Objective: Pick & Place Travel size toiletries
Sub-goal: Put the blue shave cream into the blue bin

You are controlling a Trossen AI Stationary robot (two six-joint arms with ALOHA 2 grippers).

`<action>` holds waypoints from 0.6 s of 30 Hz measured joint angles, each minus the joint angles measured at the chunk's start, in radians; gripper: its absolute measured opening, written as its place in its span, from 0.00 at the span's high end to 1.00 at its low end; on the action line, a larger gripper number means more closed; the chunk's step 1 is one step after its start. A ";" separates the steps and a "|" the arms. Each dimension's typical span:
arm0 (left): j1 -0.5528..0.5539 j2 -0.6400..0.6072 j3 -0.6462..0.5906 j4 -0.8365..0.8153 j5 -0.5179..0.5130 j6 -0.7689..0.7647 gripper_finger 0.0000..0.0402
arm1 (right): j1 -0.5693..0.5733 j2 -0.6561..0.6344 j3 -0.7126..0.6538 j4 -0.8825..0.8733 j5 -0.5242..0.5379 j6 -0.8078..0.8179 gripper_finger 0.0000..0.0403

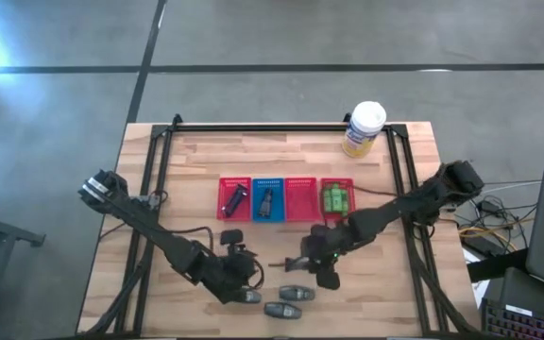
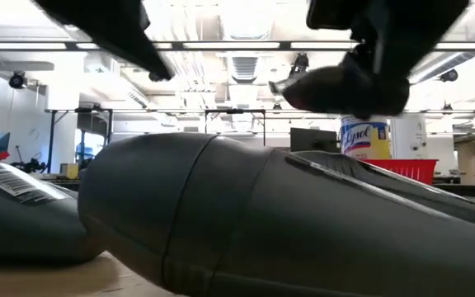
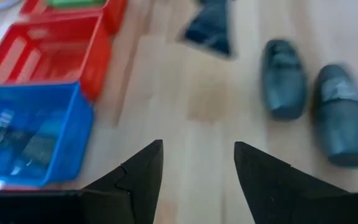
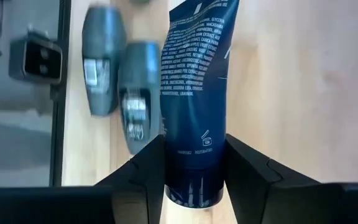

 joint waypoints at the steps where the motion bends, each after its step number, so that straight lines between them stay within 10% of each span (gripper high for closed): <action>1: 0.009 -0.001 0.000 0.012 0.015 0.008 0.50 | -0.005 -0.012 0.000 -0.003 0.011 0.001 0.68; 18: 0.288 -0.016 -0.001 0.261 0.437 -0.141 0.50 | -0.006 -0.085 0.009 -0.187 0.213 -0.100 0.69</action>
